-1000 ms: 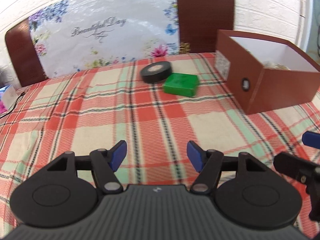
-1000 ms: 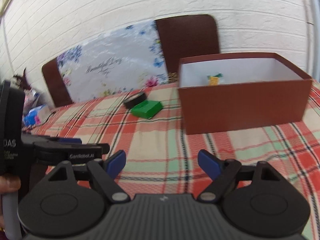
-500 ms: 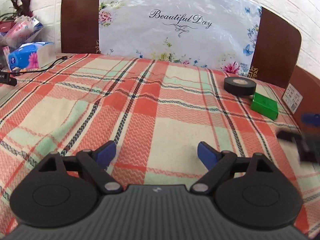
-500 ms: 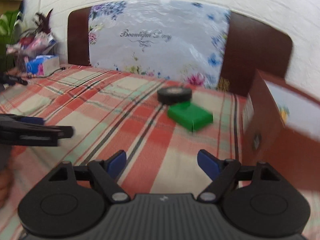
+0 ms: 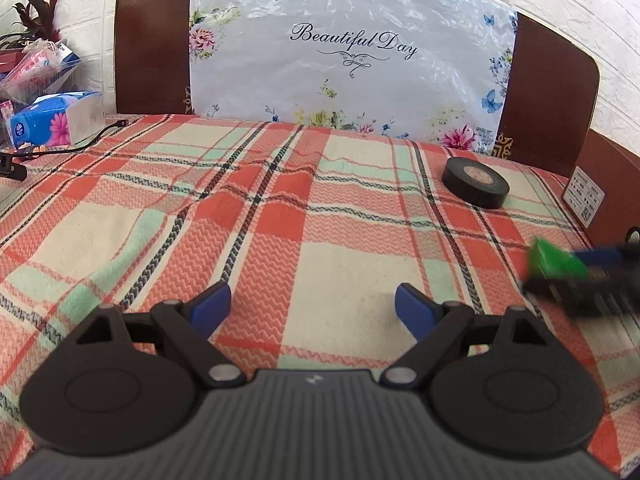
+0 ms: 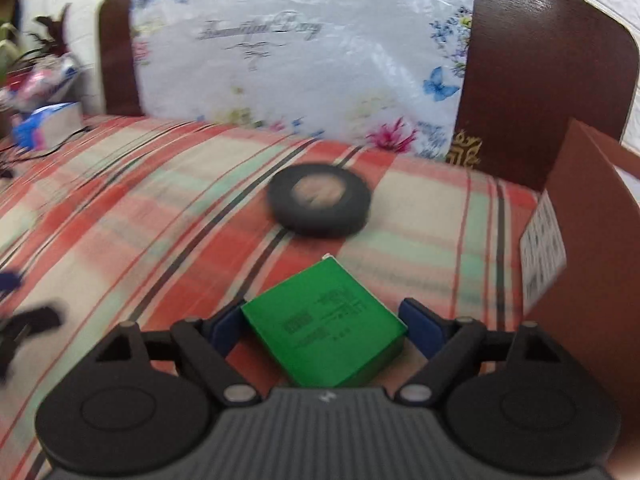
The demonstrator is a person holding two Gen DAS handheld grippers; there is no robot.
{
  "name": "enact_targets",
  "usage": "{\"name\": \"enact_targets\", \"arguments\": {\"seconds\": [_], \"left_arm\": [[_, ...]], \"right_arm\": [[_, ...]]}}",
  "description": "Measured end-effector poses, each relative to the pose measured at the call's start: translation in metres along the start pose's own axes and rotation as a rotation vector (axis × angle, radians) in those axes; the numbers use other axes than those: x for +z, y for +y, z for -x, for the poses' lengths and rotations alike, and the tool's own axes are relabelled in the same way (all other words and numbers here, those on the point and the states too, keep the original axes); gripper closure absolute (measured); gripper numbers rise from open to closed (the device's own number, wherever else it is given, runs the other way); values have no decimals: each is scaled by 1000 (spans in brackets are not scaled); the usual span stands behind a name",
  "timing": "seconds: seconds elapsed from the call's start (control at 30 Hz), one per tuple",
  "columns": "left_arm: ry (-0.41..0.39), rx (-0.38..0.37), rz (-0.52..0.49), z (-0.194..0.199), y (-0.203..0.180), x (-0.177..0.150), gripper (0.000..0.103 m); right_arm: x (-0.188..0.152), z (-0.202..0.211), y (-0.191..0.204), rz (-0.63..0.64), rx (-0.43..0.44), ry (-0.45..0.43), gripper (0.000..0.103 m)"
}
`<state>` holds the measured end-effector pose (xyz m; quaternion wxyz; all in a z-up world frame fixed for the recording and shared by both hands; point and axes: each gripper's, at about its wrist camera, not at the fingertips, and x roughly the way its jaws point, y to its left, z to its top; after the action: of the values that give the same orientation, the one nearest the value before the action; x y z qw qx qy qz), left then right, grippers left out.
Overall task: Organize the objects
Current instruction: 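Grasp the green box with the right gripper, then grasp the green box with the left gripper while the right gripper releases it, then lower the green box into the brown box and open the left gripper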
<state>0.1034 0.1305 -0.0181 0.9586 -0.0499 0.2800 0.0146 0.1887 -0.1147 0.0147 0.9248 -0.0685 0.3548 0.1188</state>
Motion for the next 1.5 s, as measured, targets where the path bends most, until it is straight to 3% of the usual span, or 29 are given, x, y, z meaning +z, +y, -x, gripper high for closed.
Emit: {"name": "enact_targets", "arguments": {"seconds": [0.2, 0.23, 0.27, 0.33, 0.4, 0.47, 0.53, 0.63, 0.7, 0.73, 0.77, 0.87, 1.03, 1.13, 1.33, 1.37, 1.4, 1.47, 1.5], "left_arm": [[51, -31, -66, 6, -15, 2, 14], [78, -83, -32, 12, -18, 3, 14], [103, -167, 20, 20, -22, 4, 14], [153, -343, 46, 39, -41, 5, 17], [185, -463, -28, 55, -71, 2, 26], [231, -530, -141, 65, -102, -5, 36], [272, -540, -202, 67, -121, -14, 40], [376, -580, -181, 57, -126, -27, 41], [367, -579, -192, 59, -128, -31, 40], [373, -585, -207, 61, -132, -31, 43], [391, -608, -202, 60, -134, -30, 53], [368, -582, -213, 65, -149, -14, 53], [174, -642, -280, 86, -193, 46, 54], [79, -659, -321, 82, -229, 75, 53], [55, -649, -325, 29, -290, 102, 53], [53, -635, -326, 21, -296, 103, 49], [53, -599, -330, 13, -303, 103, 43], [66, -505, -334, 3, -312, 104, 44], [71, -490, -321, 3, -309, 104, 44]], "right_arm": [[-79, 95, 18, 38, 35, -7, 15], [-89, 106, 15, 14, 34, -5, 13], [-96, 117, 10, -20, 37, -4, 4], [-107, 132, 2, -89, 36, -15, 1], [-114, 138, -2, -116, 28, -7, 3], [-116, 141, 0, -89, 14, -17, 6], [-114, 140, 4, -62, 6, -15, 11], [-110, 136, 7, -39, 22, -18, 19], [-109, 132, 9, -24, 36, -23, 34], [-109, 130, 9, -23, 42, -29, 37], [-110, 130, 9, -25, 51, -35, 43], [-108, 134, 4, -63, 47, -74, 52], [-82, 167, -20, -82, -84, -302, 52], [-56, 176, -48, -68, -178, -386, 52], [-18, 148, -122, -170, -235, -393, 51], [-14, 139, -131, -181, -254, -384, 49], [-10, 127, -138, -177, -290, -366, 40], [-6, 109, -148, -168, -380, -335, 26], [-7, 105, -151, -175, -398, -316, 31]]}}
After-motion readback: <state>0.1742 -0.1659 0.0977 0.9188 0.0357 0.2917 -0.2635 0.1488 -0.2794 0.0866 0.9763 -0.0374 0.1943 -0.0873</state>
